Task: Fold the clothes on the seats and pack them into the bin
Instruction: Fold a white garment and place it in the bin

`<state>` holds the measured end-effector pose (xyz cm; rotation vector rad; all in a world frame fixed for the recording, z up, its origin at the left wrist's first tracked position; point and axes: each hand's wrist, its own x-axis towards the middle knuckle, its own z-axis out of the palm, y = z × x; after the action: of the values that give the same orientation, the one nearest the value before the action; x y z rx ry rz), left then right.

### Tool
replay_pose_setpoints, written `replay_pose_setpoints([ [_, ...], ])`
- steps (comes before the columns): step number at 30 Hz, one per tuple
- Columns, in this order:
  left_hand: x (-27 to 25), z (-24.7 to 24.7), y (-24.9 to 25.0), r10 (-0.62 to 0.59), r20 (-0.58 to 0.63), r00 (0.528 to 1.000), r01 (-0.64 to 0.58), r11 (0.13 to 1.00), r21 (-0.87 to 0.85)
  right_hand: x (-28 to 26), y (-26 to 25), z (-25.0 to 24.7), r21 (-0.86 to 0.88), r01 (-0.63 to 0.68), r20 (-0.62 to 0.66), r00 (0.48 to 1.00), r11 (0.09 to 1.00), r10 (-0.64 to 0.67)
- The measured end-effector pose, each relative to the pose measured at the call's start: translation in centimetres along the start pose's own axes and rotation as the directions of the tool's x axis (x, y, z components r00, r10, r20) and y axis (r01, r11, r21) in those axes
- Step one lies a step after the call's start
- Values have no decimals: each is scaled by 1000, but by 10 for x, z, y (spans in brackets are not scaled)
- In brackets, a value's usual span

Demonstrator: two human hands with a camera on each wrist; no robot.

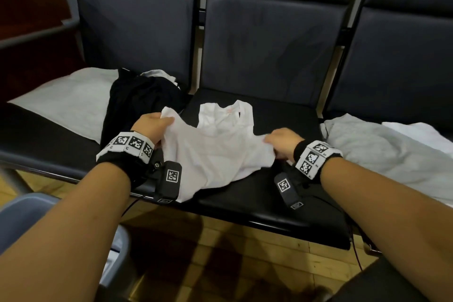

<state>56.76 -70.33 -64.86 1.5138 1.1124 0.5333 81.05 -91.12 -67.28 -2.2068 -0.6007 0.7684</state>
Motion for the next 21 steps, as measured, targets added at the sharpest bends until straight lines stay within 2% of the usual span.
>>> replay_pose_setpoints([
  [1, -4, 0, 3, 8, 8, 1000, -7, 999, -49, -2, -4, -5, 275, 25, -42, 999, 961, -14],
  [2, -5, -3, 3, 17, 12, 1000, -16, 995, -98, -6, -9, -13, 488, 57, -74, 997, 871, -23],
  [3, -9, -3, 7, 23, 13, 1000, -21, 988, -153, -8, -12, -21, 632, 99, -99, 994, 769, -47],
  [5, -8, -6, 12, 25, 4, 1000, -23, 971, -238, -12, -17, -36, 784, 170, -124, 985, 596, -118],
  [7, -6, -8, 19, 31, 2, 1000, -29, 952, -306, -17, -21, -48, 831, 187, -123, 980, 525, -154],
  [12, -19, -4, 44, 17, 83, 996, 22, 894, -448, -39, -33, -75, 862, 136, -66, 985, 488, -158],
  [17, -25, -19, 86, 61, 127, 990, 0, 902, -433, -82, -54, -116, 853, 48, 47, 985, 520, -168],
  [19, -37, -25, 111, 92, 145, 985, -15, 887, -461, -92, -61, -132, 874, 86, -13, 988, 478, -154],
  [21, -49, -27, 134, 149, 138, 979, -60, 861, -505, -96, -65, -149, 911, 156, -96, 981, 382, -170],
])
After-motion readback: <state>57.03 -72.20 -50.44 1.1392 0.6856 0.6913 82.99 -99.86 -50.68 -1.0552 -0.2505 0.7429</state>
